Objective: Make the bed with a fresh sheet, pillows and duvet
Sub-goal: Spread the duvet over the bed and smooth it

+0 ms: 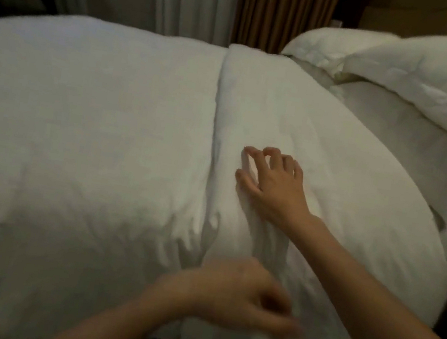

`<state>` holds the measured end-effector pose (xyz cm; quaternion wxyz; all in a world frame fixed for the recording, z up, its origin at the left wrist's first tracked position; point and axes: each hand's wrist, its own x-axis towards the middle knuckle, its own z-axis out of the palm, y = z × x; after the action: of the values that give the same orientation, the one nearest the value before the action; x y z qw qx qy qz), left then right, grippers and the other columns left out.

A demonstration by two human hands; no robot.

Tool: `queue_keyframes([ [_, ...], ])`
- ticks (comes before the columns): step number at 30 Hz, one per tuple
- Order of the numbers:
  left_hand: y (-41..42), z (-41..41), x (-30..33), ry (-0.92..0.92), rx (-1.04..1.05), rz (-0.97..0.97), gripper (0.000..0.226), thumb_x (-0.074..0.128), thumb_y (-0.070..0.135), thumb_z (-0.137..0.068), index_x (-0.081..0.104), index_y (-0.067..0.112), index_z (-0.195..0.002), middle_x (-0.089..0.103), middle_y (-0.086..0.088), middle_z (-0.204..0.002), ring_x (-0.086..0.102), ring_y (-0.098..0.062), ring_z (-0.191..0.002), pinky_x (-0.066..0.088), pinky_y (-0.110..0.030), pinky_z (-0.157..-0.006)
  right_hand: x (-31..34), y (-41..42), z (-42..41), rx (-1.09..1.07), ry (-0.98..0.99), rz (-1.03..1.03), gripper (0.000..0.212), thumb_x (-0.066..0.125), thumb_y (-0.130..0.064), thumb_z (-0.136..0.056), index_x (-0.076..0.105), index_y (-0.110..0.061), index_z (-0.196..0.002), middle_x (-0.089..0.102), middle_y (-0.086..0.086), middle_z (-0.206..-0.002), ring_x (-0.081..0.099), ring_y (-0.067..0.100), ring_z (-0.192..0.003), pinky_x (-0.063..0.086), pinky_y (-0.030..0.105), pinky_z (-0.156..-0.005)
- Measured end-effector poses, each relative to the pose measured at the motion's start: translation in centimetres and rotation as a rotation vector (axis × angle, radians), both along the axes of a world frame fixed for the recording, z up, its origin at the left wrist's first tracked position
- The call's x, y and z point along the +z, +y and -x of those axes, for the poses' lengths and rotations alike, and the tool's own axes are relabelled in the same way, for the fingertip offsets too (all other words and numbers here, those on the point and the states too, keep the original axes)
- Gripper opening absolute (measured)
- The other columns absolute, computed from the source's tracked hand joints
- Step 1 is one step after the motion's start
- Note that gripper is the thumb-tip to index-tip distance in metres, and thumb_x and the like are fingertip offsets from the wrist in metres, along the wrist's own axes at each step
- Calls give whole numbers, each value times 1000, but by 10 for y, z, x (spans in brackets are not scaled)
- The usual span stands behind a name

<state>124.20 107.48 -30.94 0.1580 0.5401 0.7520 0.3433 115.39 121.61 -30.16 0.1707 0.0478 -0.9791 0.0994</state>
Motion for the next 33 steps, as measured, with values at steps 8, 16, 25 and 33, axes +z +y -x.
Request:
queue_keyframes([
  [8, -123, 106, -37, 577, 946, 413, 63, 14, 54, -98, 58, 25, -132, 55, 3, -137, 52, -19, -127, 20, -43, -111, -31, -34, 30, -28, -89, -34, 76, -13, -67, -74, -1, -50, -147, -5, -10, -161, -10, 15, -148, -12, 52, -115],
  [16, -232, 122, -28, 459, 1442, 653, 64, 2, 62, -92, 8, 38, -151, 4, 16, -159, 4, -7, -147, -15, -48, -112, -26, -33, 25, -35, -116, -9, 80, -17, -66, -69, -4, -51, -147, -10, -13, -160, -13, 11, -147, -15, 46, -116],
  [25, -249, 103, -25, 312, 1396, 624, 61, 11, 53, -99, -2, 27, -153, -7, 5, -161, -5, -14, -148, -6, -49, -116, -19, -42, 11, -96, -200, 38, 52, 13, -48, -102, -2, -42, -151, -8, -11, -161, -9, 10, -148, -8, 42, -119],
  [33, -239, 107, -49, 512, 1453, 551, 55, 13, 53, -98, 3, 39, -151, 1, 2, -161, 1, -18, -148, -4, -50, -113, -3, -51, 8, -217, -36, -132, 41, 22, -41, -97, 44, -27, -129, 55, -2, -130, 50, 21, -121, 25, 43, -107],
])
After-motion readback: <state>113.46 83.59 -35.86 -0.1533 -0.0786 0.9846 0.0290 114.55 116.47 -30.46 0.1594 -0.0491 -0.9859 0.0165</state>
